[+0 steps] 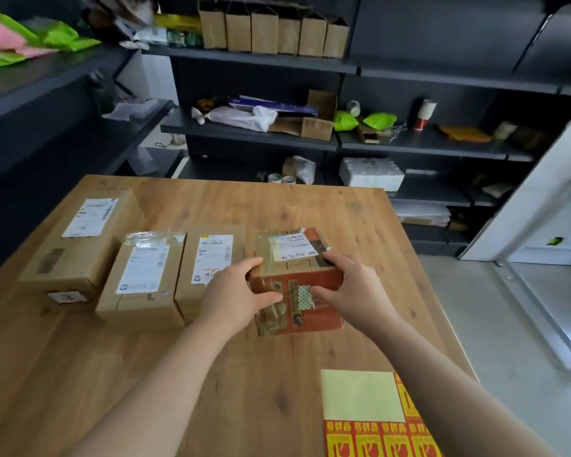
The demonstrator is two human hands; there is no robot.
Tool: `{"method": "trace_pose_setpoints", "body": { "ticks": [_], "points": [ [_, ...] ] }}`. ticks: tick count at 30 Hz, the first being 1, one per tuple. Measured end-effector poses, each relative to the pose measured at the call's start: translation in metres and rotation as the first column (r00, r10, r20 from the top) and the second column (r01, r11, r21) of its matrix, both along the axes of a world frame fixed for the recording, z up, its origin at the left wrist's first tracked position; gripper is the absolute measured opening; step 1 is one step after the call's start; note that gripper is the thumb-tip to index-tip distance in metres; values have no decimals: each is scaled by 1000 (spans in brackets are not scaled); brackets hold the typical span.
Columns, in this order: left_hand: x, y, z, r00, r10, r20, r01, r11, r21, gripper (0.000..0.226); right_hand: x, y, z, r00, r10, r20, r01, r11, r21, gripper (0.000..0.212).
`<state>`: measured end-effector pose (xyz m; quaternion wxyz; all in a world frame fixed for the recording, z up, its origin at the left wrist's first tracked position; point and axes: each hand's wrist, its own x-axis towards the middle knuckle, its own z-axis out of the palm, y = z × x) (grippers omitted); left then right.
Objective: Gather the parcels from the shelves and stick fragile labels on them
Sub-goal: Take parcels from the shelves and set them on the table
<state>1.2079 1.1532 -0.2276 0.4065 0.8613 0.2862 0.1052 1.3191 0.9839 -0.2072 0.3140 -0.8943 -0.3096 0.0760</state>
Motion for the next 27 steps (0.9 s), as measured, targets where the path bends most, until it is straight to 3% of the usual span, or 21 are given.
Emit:
{"method": "trace_pose_setpoints", "body": {
  "ticks": [12,27],
  "points": [
    [48,42,-50,993,-54,-108,74,979,191,72,40,45,-66,994,-64,-94,55,994,-90,72],
    [42,32,-78,987,-37,-158,80,958,276,58,43,52,-91,996,62,-69,-77,970,-229,63]
  ]
}}
